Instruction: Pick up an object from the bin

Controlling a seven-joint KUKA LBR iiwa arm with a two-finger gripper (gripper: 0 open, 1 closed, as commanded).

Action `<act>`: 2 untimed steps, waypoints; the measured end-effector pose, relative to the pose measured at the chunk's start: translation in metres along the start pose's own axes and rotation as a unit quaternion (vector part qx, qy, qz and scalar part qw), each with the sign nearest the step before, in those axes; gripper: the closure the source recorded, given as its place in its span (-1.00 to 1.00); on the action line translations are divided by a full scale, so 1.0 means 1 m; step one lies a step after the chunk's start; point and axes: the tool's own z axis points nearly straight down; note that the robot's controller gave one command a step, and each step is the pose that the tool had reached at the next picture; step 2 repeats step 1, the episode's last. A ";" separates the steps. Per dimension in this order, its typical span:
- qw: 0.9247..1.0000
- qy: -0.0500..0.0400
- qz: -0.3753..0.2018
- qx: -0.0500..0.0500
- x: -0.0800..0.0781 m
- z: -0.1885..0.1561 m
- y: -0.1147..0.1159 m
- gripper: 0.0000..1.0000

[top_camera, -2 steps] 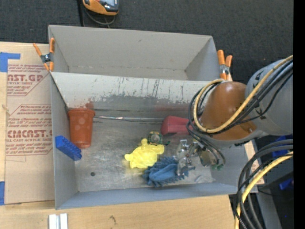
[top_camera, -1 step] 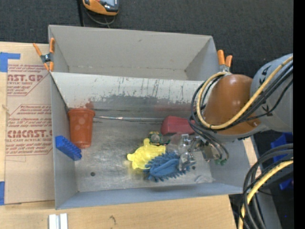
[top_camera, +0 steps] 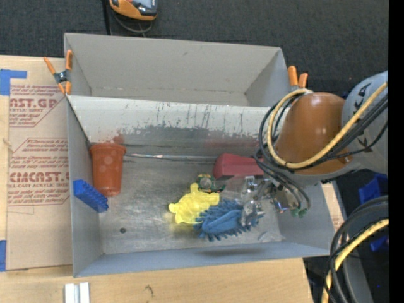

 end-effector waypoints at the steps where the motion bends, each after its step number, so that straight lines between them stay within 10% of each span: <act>1: 1.000 -0.002 -0.007 0.000 -0.003 -0.060 -0.005 1.00; 2: 1.000 -0.002 -0.007 0.000 -0.003 -0.060 -0.005 1.00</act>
Offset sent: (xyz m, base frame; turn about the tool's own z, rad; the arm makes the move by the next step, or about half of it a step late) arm 0.0369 -0.0405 0.1634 -0.0966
